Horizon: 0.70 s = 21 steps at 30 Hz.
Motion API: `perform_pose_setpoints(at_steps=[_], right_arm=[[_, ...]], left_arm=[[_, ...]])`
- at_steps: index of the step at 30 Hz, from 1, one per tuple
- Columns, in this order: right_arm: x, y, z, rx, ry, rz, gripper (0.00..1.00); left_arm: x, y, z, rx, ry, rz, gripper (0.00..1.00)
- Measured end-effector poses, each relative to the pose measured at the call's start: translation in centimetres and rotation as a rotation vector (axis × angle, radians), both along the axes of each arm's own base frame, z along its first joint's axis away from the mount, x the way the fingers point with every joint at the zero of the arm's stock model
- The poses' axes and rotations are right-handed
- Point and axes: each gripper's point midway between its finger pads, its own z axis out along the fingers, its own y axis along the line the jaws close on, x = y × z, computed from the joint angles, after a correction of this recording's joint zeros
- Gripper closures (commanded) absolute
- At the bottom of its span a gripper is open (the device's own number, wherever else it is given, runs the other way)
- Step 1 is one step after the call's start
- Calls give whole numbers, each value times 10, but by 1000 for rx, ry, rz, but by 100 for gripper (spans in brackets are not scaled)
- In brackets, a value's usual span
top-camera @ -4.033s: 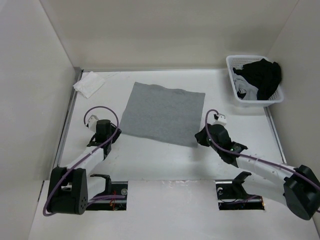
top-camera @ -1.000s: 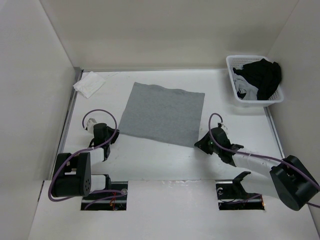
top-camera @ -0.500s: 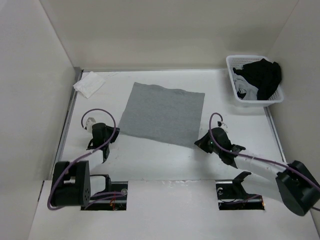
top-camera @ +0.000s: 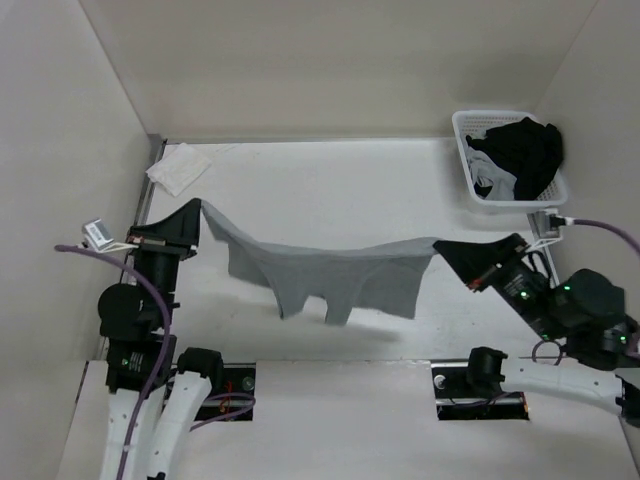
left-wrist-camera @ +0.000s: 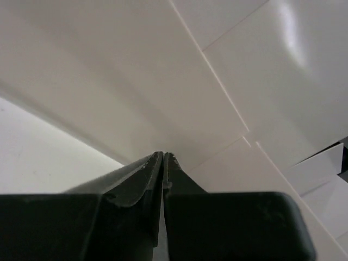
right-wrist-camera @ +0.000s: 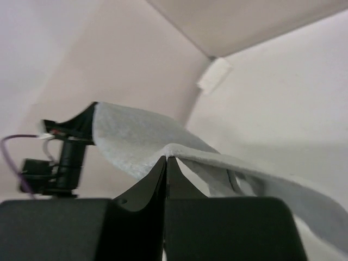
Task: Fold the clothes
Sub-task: Fold the tank top
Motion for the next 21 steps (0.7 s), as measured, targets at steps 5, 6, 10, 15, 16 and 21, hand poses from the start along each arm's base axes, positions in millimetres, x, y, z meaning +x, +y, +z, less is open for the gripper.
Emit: perform_pose_setpoints(at_steps=[5,6,10,15,16,21], right_arm=[[-18,-14,27,35,-18,40,99],[-15,-14,21,10,-12,24,99],[7,-14,-18,-110,19,-92,99],[75,-25,-92,-258,137,-281,100],[95,-28,-111,-272,183,-303,100],[196,-55,-227,-291,487,-358,100]], left_arm=[[-21,1,19,8,-9,-4,100],[-19,0,12,13,16,-7,100],[8,-5,-27,36,145,-4,99],[73,-9,-135,76,445,29,99],[85,-9,-159,82,510,38,99],[145,-6,-258,107,764,80,99]])
